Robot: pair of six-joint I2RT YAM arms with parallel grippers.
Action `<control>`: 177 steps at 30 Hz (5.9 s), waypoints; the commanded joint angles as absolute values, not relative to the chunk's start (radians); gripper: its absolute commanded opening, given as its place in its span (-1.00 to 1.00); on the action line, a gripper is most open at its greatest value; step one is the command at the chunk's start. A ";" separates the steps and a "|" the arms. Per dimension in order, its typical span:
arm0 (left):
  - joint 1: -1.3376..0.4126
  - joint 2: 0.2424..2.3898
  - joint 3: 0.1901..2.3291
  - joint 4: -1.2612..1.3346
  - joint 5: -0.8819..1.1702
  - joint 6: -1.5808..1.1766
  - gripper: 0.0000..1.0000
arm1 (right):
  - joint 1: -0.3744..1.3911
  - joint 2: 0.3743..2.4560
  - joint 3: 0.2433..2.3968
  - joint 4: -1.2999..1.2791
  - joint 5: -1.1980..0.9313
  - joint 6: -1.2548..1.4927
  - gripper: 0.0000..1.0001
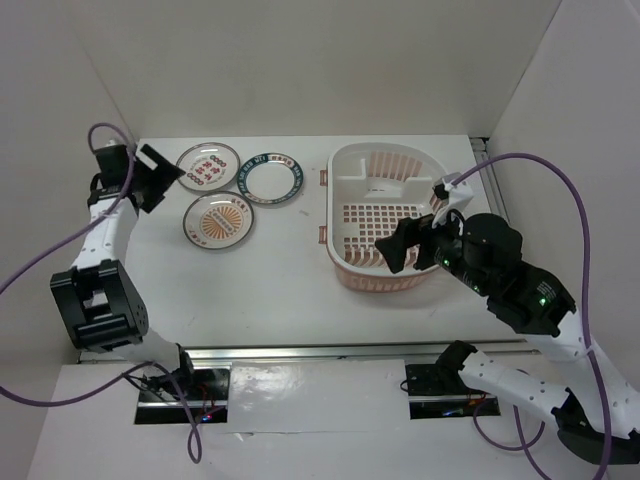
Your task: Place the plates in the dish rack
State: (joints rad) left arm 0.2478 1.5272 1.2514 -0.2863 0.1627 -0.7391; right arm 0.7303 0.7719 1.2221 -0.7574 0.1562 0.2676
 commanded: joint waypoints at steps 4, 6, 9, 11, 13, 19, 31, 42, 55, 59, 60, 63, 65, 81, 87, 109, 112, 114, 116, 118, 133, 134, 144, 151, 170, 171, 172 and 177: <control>0.336 1.678 1.330 -0.049 0.285 -0.787 1.00 | 0.726 0.763 1.181 -0.699 0.080 0.241 1.00; 0.345 1.771 1.357 -0.023 0.285 -0.778 1.00 | 0.726 0.749 1.169 -0.699 0.080 0.241 1.00; 0.370 1.894 1.387 0.010 0.285 -0.778 1.00 | 0.726 0.724 1.158 -0.690 0.052 0.250 1.00; 0.397 1.936 1.397 0.021 0.270 -0.787 1.00 | 0.726 0.715 1.158 -0.690 0.038 0.250 1.00; 0.397 1.971 1.397 0.034 0.246 -0.787 1.00 | 0.726 0.706 1.149 -0.690 0.008 0.273 1.00; 0.397 2.101 1.471 0.087 0.293 -0.822 1.00 | 0.726 0.684 1.112 -0.670 -0.026 0.282 1.00; 0.368 2.324 1.631 0.146 0.353 -0.908 0.83 | 0.726 0.684 1.052 -0.690 -0.008 0.310 1.00; 0.336 2.401 1.692 0.117 0.342 -0.959 0.06 | 0.726 0.724 1.023 -0.630 -0.055 0.310 1.00; 0.336 2.364 1.639 0.162 0.336 -1.011 -1.00 | 0.726 0.735 0.999 -0.629 -0.026 0.310 1.00; 0.336 2.143 1.507 0.212 0.336 -1.020 -1.00 | 0.726 0.758 0.980 -0.589 -0.003 0.333 1.00; 0.327 2.103 1.487 0.212 0.327 -1.006 -1.00 | 0.726 0.758 0.971 -0.572 0.006 0.333 1.00; 0.327 1.926 1.375 0.279 0.316 -0.996 -1.00 | 0.726 0.758 0.925 -0.482 0.049 0.322 1.00; 0.327 1.837 1.294 0.352 0.293 -0.970 -1.00 | 0.726 0.785 0.893 -0.434 0.064 0.322 1.00; 0.180 1.054 0.901 0.146 0.498 -0.824 -1.00 | 0.735 0.959 1.012 -0.015 -0.120 0.155 1.00; -0.011 0.963 0.890 0.060 0.617 -0.740 -1.00 | 0.674 1.120 1.118 0.005 -0.213 0.111 1.00; -0.155 0.917 0.842 0.169 0.600 -0.773 -1.00 | 0.525 1.233 1.066 0.086 -0.445 0.253 -1.00; -0.155 0.917 0.842 0.137 0.566 -0.782 -0.62 | 0.525 1.221 1.081 0.060 -0.401 0.273 -1.00; -0.155 0.917 0.842 0.098 0.545 -0.782 0.16 | 0.525 1.184 1.107 -0.016 -0.307 0.244 -1.00; -0.155 0.878 0.842 0.072 0.535 -0.773 1.00 | 0.525 1.163 1.167 -0.075 -0.234 0.218 -1.00; -0.155 0.829 0.851 0.005 0.499 -0.749 1.00 | 0.499 1.120 1.251 -0.177 -0.089 0.177 -1.00; -0.155 0.742 0.908 -0.422 0.433 -0.585 1.00 | 0.499 1.103 1.391 -0.498 0.709 0.117 -1.00; -0.155 0.742 0.908 -0.422 0.419 -0.575 1.00 | 0.499 1.103 1.372 -0.499 0.709 0.117 -1.00; -0.155 0.733 0.868 -0.463 0.345 -0.511 1.00 | 0.517 1.124 1.195 -0.449 0.574 0.152 -1.00; -0.155 0.733 0.850 -0.463 0.333 -0.511 1.00 | 0.583 1.167 1.141 -0.449 0.604 0.172 -1.00; -0.155 0.733 0.850 -0.472 0.322 -0.511 1.00 | 0.775 1.288 1.161 -0.618 0.925 0.359 -1.00; -0.155 0.733 0.850 -0.472 0.322 -0.511 1.00 | 0.785 1.299 1.170 -0.635 0.940 0.371 -1.00; -0.155 0.733 0.850 -0.472 0.322 -0.511 1.00 | 0.798 1.308 1.170 -0.649 0.960 0.382 -1.00; -0.155 0.733 0.850 -0.482 0.313 -0.511 1.00 | 0.798 1.321 1.181 -0.660 0.960 0.391 -1.00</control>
